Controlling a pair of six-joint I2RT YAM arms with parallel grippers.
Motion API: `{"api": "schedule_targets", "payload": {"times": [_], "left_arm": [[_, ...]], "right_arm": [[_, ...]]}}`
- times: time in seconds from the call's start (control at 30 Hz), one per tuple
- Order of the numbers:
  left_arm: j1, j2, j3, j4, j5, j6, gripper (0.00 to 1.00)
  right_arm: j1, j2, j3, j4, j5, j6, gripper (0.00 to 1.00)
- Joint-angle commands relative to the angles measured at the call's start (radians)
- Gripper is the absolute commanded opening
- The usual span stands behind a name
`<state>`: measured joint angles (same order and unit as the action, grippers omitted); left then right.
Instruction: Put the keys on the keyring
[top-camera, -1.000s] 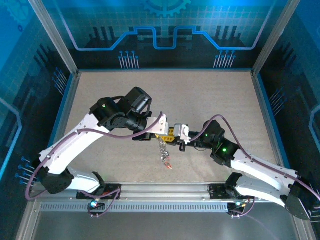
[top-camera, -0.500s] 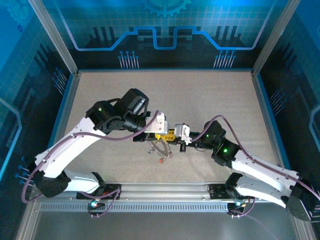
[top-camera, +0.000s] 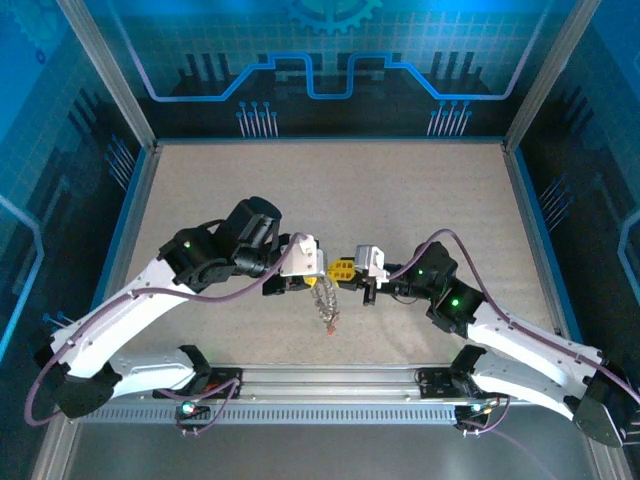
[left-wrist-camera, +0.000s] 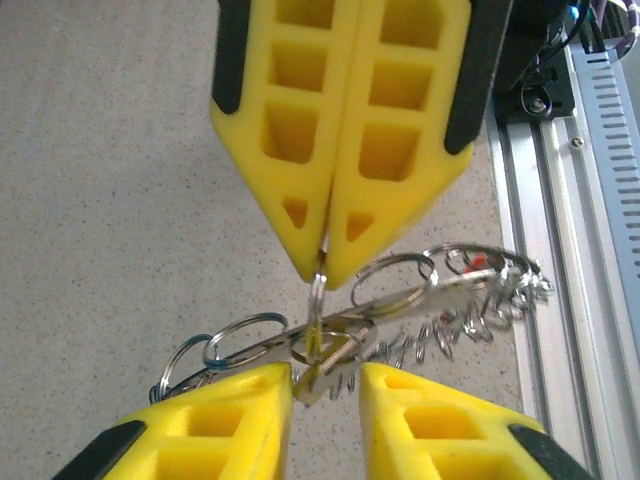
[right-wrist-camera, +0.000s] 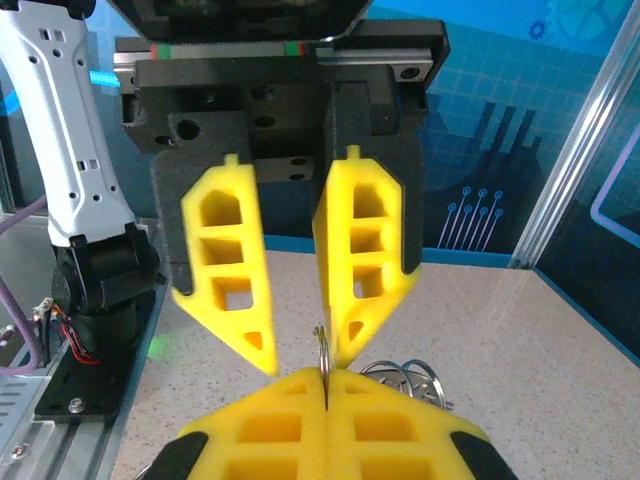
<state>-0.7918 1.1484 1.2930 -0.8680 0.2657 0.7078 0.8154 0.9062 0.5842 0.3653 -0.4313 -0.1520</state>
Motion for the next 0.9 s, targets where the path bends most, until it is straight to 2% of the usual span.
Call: {"api": "schedule_targets", "payload": {"times": [0.0, 0.2, 0.3, 0.57, 0.63, 0.73, 0.87], "left_arm": [[0.011, -0.020, -0.012, 0.061, 0.029, -0.045, 0.23], [0.011, -0.024, -0.031, 0.101, 0.051, -0.063, 0.23], [0.012, -0.016, -0.026, 0.095, 0.065, -0.061, 0.16], [0.015, -0.007, -0.001, 0.060, 0.063, -0.039, 0.04], [0.016, -0.004, 0.019, 0.041, 0.061, -0.024, 0.00], [0.016, 0.019, 0.064, -0.010, 0.072, 0.000, 0.00], [0.023, 0.083, 0.156, -0.117, 0.150, 0.009, 0.00]], "right_arm": [[-0.010, -0.012, 0.017, 0.026, -0.035, 0.023, 0.00], [-0.011, -0.003, 0.022, 0.024, -0.038, 0.025, 0.00], [-0.011, 0.000, 0.020, 0.027, -0.037, 0.027, 0.00], [-0.009, 0.011, 0.029, -0.014, -0.023, 0.002, 0.01], [-0.009, 0.010, 0.045, -0.073, -0.016, -0.038, 0.04], [-0.010, 0.008, 0.081, -0.178, 0.001, -0.096, 0.14], [-0.014, 0.018, 0.116, -0.241, -0.007, -0.130, 0.19]]}}
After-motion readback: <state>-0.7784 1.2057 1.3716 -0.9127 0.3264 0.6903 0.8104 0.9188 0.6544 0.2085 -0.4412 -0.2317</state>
